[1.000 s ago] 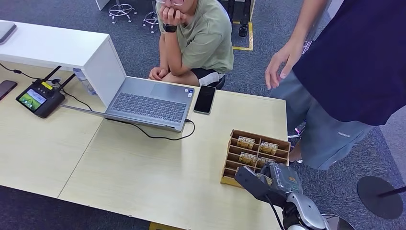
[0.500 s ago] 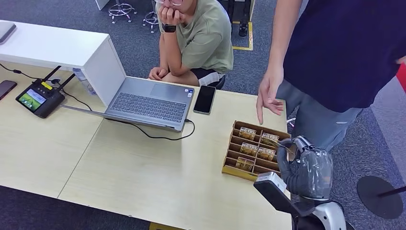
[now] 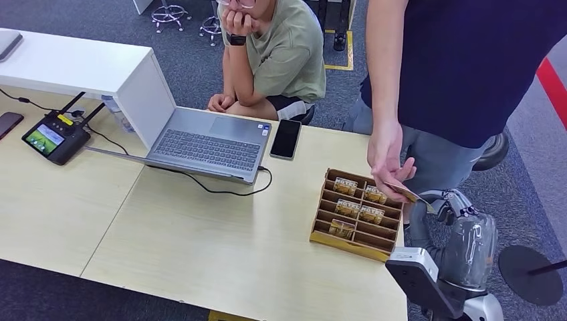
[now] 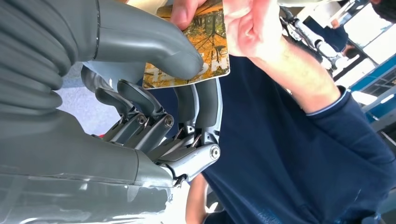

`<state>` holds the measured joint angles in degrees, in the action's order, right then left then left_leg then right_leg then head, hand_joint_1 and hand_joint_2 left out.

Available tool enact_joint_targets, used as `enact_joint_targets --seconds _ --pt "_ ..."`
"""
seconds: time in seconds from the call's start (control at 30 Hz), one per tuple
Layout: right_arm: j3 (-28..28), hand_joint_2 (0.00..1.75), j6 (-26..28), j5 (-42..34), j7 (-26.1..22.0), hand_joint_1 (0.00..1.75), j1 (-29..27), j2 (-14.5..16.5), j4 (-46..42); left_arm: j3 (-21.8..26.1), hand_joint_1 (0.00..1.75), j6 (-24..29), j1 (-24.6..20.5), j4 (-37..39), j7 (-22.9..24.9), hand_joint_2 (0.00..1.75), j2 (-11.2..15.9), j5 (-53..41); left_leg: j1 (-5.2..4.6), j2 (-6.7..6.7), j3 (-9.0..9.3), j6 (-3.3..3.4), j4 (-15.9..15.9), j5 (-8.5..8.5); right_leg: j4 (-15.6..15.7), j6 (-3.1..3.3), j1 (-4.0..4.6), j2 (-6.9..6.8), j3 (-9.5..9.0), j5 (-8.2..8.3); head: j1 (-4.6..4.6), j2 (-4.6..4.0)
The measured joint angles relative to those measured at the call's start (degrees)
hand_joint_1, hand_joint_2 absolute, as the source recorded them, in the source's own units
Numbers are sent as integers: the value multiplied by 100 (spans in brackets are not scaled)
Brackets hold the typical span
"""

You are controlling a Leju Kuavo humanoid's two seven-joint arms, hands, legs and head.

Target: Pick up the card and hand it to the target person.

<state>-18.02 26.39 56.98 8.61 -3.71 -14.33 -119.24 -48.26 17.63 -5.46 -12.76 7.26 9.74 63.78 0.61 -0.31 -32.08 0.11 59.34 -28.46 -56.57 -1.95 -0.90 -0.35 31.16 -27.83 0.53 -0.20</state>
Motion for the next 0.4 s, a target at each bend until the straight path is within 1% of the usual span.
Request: enact_joint_targets --seconds 0.13,0.27,0.3,0.37,0.4 --pt "56 175 -3 -29 -16 168 -1 35 -4 1 0 -74 0 0 -130 0 -5 25 0 0 0 0 0 0 0 0 0 0 0 0 -1 0" --pt "99 175 -16 -94 -19 147 -37 57 -5 2 0 -117 0 0 -192 175 -8 28 0 -1 -1 0 0 0 0 0 0 -1 0 0 0 0" --pt "110 175 -26 -116 -19 146 -50 60 -5 2 0 -120 0 0 -187 175 -10 27 0 -1 -1 0 0 0 0 0 0 -1 0 0 0 0" --pt "127 175 -42 -150 -20 139 -70 62 -5 2 0 -128 0 0 -189 87 -16 29 0 -1 -2 0 0 0 0 0 0 -1 1 0 0 0" --pt "132 175 -44 -156 -21 137 -74 63 -5 2 0 -130 1 0 -193 58 -19 29 0 -1 -2 0 0 0 0 0 0 -1 1 0 0 0"
